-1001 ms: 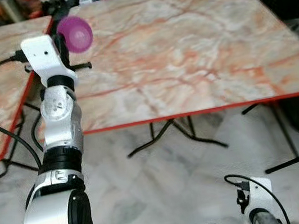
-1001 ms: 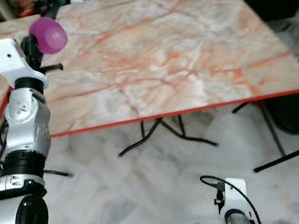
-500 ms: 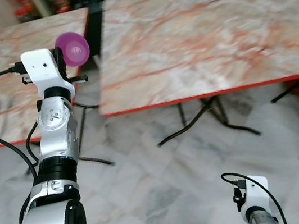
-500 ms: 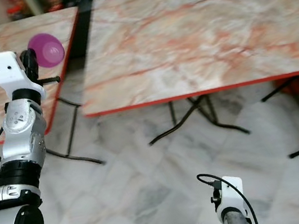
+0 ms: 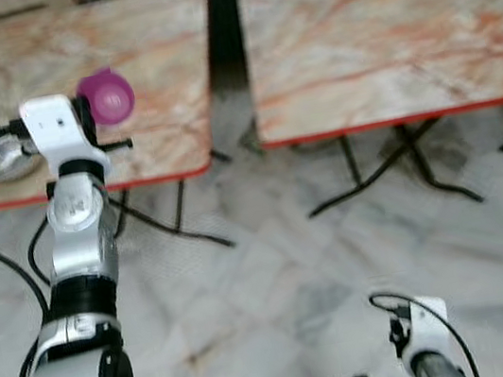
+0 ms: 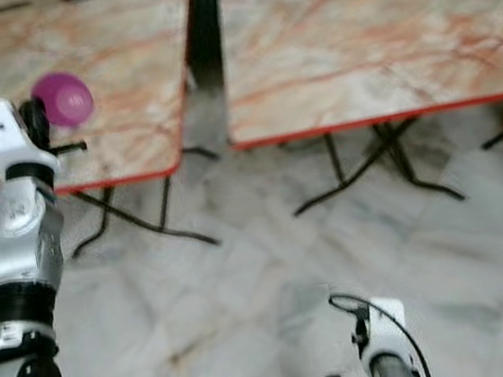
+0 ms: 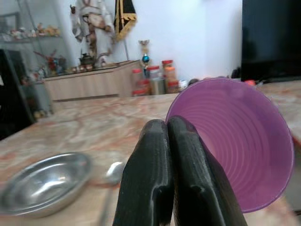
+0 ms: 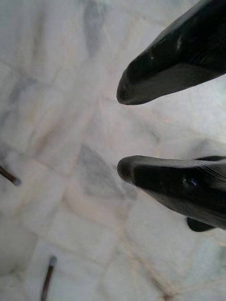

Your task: Setting the table

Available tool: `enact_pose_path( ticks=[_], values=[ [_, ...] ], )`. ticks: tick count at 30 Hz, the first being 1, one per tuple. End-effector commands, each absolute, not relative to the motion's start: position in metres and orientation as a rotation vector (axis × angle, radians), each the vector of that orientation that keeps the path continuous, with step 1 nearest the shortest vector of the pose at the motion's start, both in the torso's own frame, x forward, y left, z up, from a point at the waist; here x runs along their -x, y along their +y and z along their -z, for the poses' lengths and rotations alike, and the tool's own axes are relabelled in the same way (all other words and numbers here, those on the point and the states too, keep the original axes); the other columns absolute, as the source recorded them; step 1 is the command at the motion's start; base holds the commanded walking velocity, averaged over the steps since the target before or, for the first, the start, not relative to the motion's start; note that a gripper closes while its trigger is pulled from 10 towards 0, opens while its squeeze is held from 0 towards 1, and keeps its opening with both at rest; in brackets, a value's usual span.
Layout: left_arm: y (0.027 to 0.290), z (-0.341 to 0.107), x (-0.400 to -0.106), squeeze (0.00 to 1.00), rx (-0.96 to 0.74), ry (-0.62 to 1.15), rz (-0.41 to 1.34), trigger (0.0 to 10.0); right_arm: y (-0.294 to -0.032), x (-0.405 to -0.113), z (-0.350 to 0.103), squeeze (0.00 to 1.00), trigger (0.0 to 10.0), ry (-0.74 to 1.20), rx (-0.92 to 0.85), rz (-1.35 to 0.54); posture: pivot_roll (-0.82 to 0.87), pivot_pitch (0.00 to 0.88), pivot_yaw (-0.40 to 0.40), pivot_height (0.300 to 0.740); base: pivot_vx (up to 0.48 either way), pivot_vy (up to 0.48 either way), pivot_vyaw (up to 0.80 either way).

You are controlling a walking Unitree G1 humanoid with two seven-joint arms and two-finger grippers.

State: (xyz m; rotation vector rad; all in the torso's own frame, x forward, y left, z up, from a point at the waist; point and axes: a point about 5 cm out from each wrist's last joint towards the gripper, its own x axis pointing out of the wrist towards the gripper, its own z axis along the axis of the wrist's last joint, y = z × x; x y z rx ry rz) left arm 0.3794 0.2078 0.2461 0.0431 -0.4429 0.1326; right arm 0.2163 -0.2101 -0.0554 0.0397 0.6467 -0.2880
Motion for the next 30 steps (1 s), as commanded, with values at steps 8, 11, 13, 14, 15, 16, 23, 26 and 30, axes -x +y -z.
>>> enact_pose_path(
  ticks=[8, 11, 13, 14, 15, 16, 23, 26, 30],
  values=[
    [0.221, -0.212, -0.372, 0.0, -0.082, -0.347, -0.151, 10.0, -0.207, -0.204, 0.064, 0.0, 10.0, 0.704, -0.048, 0.288, -0.12, 0.204, 0.08, 0.74, 0.0, 0.48, 0.0],
    [0.228, -0.198, -0.369, 0.0, -0.097, -0.302, -0.165, 10.0, -0.207, -0.204, 0.065, 0.0, 10.0, 0.709, -0.048, 0.286, -0.11, 0.204, 0.079, 0.74, 0.0, 0.48, 0.0],
    [0.233, -0.182, -0.365, 0.0, -0.106, -0.249, -0.176, 10.0, -0.208, -0.203, 0.065, 0.0, 10.0, 0.713, -0.049, 0.286, -0.11, 0.204, 0.079, 0.74, 0.0, 0.48, 0.0],
    [0.235, -0.176, -0.363, 0.0, -0.106, -0.228, -0.18, 10.0, -0.208, -0.203, 0.065, 0.0, 10.0, 0.714, -0.048, 0.286, -0.11, 0.204, 0.079, 0.74, 0.0, 0.48, 0.0],
    [0.236, -0.172, -0.362, 0.0, -0.103, -0.214, -0.184, 10.0, -0.208, -0.203, 0.065, 0.0, 10.0, 0.715, -0.048, 0.286, -0.11, 0.201, 0.079, 0.74, 0.0, 0.48, 0.0],
    [0.236, -0.168, -0.361, 0.0, -0.103, -0.202, -0.185, 10.0, -0.208, -0.203, 0.065, 0.0, 10.0, 0.716, -0.048, 0.286, -0.11, 0.201, 0.08, 0.74, 0.0, 0.48, 0.0],
    [0.24, -0.132, -0.353, 0.0, -0.102, -0.068, -0.187, 10.0, -0.208, -0.202, 0.066, 0.0, 10.0, 0.721, -0.05, 0.283, -0.11, 0.199, 0.079, 0.74, 0.0, 0.48, 0.0],
    [0.239, -0.111, -0.348, 0.0, -0.108, 0.012, -0.185, 10.0, -0.207, -0.201, 0.067, 0.0, 10.0, 0.726, -0.048, 0.283, -0.11, 0.196, 0.079, 0.74, 0.0, 0.48, 0.0],
    [0.237, -0.082, -0.338, 0.0, -0.099, 0.134, -0.185, 10.0, -0.207, -0.2, 0.067, 0.0, 10.0, 0.73, -0.048, 0.283, -0.11, 0.195, 0.079, 0.74, 0.0, 0.48, 0.0]
  ],
)
